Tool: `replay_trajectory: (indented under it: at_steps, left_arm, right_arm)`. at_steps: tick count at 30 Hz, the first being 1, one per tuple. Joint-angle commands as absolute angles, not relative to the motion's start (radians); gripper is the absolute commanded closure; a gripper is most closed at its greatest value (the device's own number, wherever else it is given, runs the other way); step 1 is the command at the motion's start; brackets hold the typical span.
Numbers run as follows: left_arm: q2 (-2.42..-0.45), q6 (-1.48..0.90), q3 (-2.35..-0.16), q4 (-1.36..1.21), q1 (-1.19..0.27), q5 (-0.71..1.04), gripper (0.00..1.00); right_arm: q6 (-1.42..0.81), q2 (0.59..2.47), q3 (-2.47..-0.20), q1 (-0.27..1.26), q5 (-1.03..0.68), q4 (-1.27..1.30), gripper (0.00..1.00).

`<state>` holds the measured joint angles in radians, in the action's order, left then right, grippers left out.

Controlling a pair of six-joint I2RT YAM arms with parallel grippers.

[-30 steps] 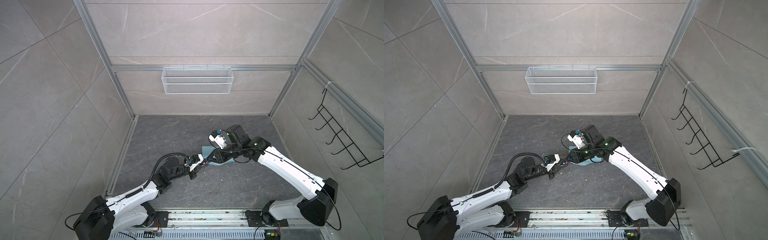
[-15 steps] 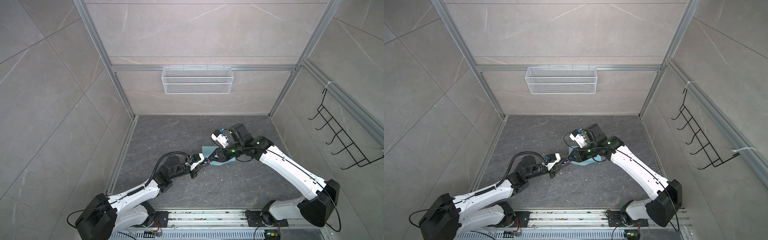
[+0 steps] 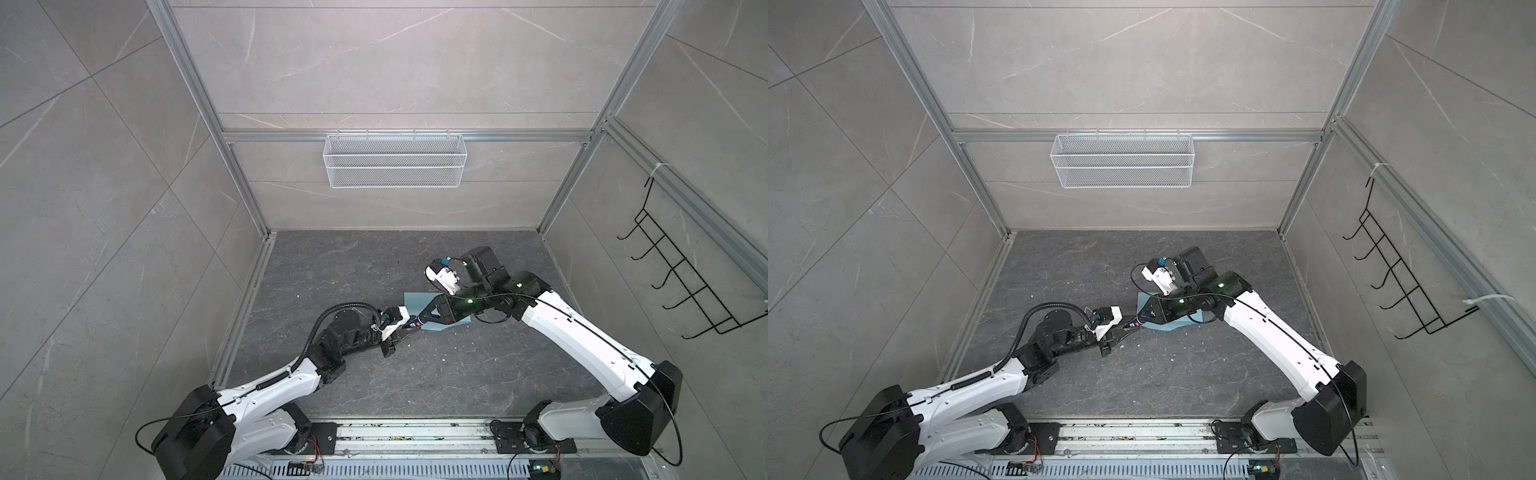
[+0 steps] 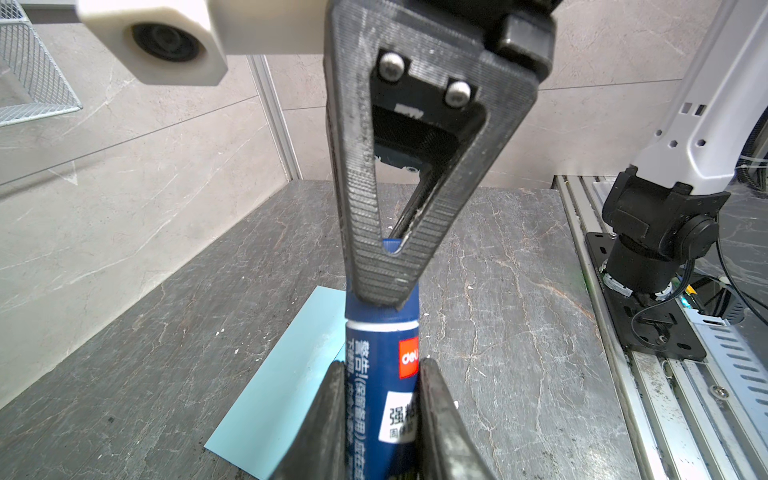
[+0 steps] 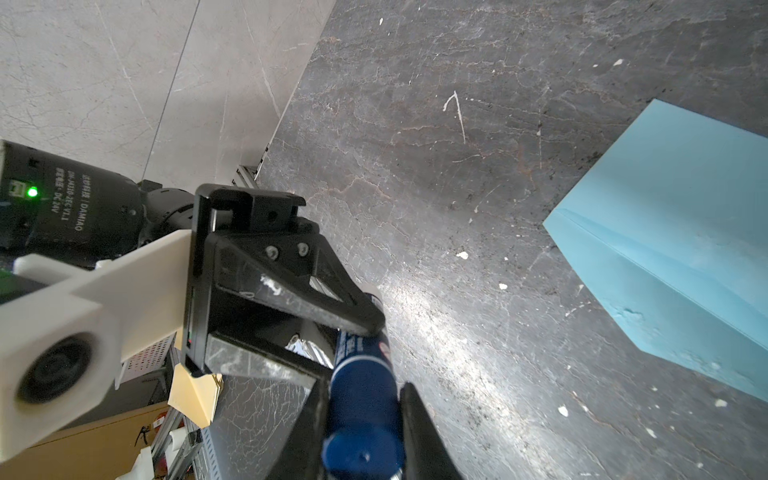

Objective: Place the letter into the envelope and seal it

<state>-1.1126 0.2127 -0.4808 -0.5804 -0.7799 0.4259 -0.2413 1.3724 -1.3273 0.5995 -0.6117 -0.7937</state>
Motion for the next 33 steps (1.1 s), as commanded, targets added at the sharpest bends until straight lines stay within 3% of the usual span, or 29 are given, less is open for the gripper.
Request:
replay_trajectory:
  at_steps: [1, 4, 7, 11, 14, 21, 27, 33]
  left_arm:
    - [-1.145, 0.215, -0.421, -0.313, -0.742, 0.412, 1.00]
    - [-1.154, 0.213, -0.452, -0.310, -0.743, 0.437, 1.00]
    - [-1.166, 0.209, -0.501, -0.301, -0.742, 0.460, 0.83]
    - [-1.178, 0.194, -0.565, -0.297, -0.744, 0.489, 0.50]
    - [-1.185, 0.197, -0.595, -0.299, -0.745, 0.506, 0.40]
    - [-1.158, 0.195, -0.586, -0.358, -0.745, 0.509, 0.37]
    - [-1.104, 0.219, -0.546, -0.416, -0.745, 0.466, 0.29]
    - [-1.125, 0.240, -0.568, -0.398, -0.744, 0.461, 0.29]
  right_arm:
    - [-0.215, 1.290, -1.344, 0.525, -0.544, -0.780, 0.85]
    - [-0.224, 1.306, -1.343, 0.524, -0.581, -0.776, 0.87]
    - [-0.246, 1.320, -1.328, 0.527, -0.602, -0.757, 0.88]
    - [-0.266, 1.323, -1.303, 0.532, -0.610, -0.731, 0.90]
    - [-0.278, 1.325, -1.288, 0.537, -0.617, -0.713, 0.91]
    - [-0.287, 1.346, -1.266, 0.549, -0.616, -0.695, 0.92]
    - [-0.297, 1.379, -1.266, 0.577, -0.628, -0.671, 0.93]
    - [-0.312, 1.413, -1.274, 0.621, -0.628, -0.647, 0.94]
